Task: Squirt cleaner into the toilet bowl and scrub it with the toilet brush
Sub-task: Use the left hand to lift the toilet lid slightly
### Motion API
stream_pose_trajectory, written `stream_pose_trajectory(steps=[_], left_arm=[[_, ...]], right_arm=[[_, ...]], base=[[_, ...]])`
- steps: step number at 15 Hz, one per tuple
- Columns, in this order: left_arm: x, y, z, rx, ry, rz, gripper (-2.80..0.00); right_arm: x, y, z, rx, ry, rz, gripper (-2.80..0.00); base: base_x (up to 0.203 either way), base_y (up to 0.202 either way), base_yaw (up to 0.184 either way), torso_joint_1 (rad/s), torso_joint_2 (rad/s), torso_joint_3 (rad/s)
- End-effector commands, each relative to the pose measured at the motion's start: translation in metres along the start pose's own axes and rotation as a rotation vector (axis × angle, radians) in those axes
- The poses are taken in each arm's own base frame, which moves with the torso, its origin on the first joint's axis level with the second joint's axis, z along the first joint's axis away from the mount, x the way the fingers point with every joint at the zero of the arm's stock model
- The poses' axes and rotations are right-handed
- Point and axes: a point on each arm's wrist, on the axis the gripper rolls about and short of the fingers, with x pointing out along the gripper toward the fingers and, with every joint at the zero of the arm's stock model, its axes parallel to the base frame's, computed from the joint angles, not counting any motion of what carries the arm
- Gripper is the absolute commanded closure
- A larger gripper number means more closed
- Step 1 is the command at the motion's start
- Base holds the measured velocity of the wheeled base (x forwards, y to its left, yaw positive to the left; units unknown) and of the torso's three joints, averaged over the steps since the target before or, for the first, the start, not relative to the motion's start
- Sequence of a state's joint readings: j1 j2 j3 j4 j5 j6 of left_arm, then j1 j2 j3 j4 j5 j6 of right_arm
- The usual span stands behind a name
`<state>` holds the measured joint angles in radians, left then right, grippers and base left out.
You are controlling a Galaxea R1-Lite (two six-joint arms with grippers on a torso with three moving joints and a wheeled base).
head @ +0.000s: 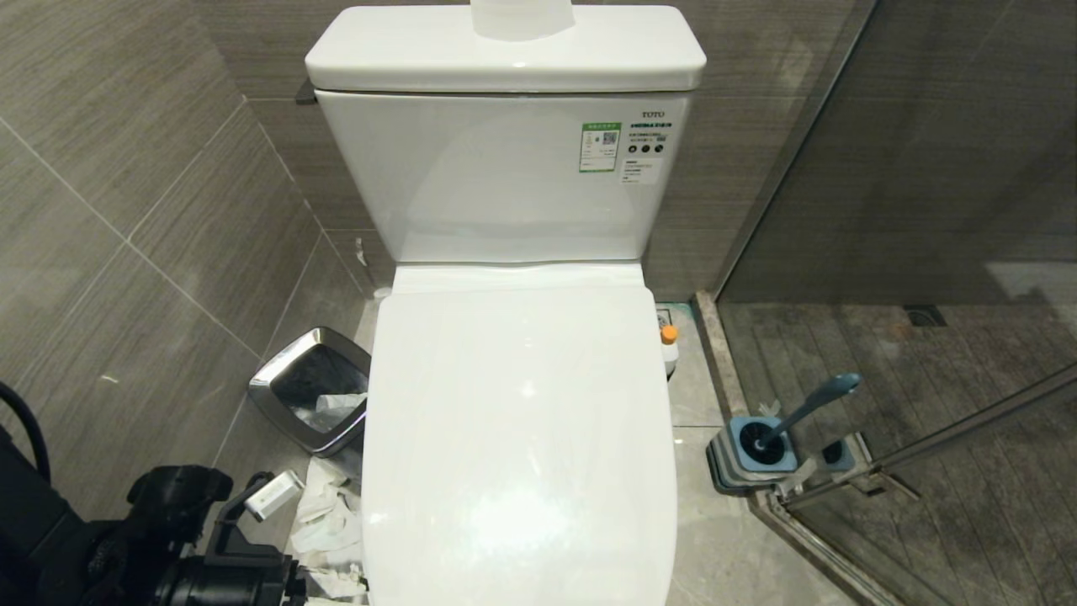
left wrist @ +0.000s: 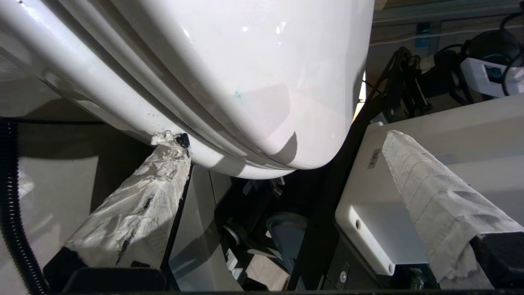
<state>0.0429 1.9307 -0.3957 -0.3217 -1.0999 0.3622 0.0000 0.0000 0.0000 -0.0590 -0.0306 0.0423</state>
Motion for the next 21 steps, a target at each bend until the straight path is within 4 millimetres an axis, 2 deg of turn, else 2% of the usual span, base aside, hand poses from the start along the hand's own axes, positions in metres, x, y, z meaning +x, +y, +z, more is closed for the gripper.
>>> stream_pose_trajectory(steps=[1,7,12,17,21], left_arm=[[0.005,-0.007,0.001,0.023,0.017,-0.018,-2.80],[0.012,-0.020,-0.006,0.038,0.063,-0.042,-2.80],[0.010,-0.024,-0.004,0.011,0.051,-0.052,-2.80],[-0.002,-0.031,0.002,-0.240,-0.025,-0.213,-2.80],[-0.005,-0.034,0.003,-0.239,-0.038,-0.237,-2.80]], right_arm=[[0.002,0.000,-0.007,0.000,0.024,-0.001,0.00],[0.002,0.000,-0.007,0.000,0.024,-0.001,0.00],[0.002,0.000,-0.007,0.000,0.024,-0.001,0.00],[0.002,0.000,-0.007,0.000,0.024,-0.001,0.00],[0.002,0.000,-0.007,0.000,0.024,-0.001,0.00]], base=[[0.000,0.000,0.000,0.000,0.00,0.000],[0.000,0.000,0.000,0.000,0.00,0.000],[0.000,0.000,0.000,0.000,0.00,0.000],[0.000,0.000,0.000,0.000,0.00,0.000],[0.000,0.000,0.000,0.000,0.00,0.000]])
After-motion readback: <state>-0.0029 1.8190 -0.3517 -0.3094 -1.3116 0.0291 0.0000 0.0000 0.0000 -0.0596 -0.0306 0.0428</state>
